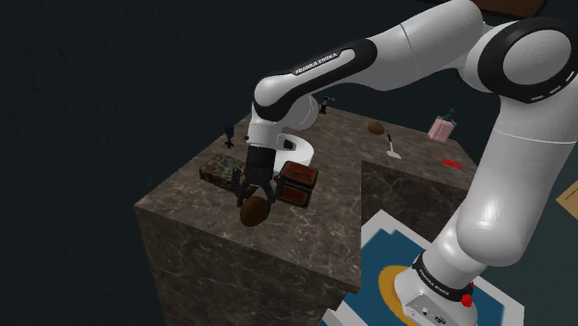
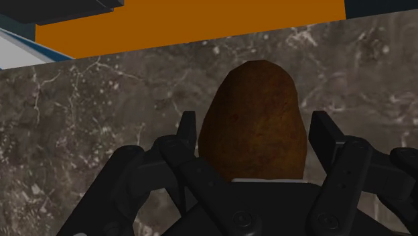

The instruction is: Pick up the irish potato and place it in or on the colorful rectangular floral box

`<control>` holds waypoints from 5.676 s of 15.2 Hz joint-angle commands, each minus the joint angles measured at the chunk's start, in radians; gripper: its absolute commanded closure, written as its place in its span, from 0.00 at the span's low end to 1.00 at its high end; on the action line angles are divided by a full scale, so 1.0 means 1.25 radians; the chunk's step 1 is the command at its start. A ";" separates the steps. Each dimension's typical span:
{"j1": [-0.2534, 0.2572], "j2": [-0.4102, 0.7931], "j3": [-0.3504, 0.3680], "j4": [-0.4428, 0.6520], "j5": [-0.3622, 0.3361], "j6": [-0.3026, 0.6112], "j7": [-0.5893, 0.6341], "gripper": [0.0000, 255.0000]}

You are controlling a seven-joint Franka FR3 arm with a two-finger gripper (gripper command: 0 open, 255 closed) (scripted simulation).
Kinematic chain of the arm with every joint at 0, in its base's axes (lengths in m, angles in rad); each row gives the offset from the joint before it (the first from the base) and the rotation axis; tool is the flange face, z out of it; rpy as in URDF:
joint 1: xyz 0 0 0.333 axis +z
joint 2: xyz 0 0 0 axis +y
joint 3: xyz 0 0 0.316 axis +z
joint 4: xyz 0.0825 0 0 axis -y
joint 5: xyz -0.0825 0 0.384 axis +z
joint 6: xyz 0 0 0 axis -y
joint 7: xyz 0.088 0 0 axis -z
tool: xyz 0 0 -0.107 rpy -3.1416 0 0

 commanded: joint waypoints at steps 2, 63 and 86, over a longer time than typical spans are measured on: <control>0.000 0.000 0.000 0.000 0.000 0.000 0.000 1.00; -0.024 0.335 -0.067 0.622 -0.149 -0.313 0.060 1.00; -0.033 0.379 -0.071 0.781 -0.162 -0.430 0.080 0.00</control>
